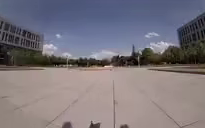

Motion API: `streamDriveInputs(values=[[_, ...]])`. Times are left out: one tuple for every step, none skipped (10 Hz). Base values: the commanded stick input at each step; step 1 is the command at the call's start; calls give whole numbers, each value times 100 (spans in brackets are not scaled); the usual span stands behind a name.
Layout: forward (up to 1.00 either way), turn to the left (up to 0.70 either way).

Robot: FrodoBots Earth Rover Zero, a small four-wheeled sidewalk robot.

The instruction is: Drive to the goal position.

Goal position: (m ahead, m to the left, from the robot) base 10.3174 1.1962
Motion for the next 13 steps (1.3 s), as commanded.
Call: streamDriveInputs(values=[[100,0],[100,0],[100,0],[100,0],[100,0],[100,0],[100,0],[100,0],[100,0],[100,0],[100,0],[100,0],[100,0]])
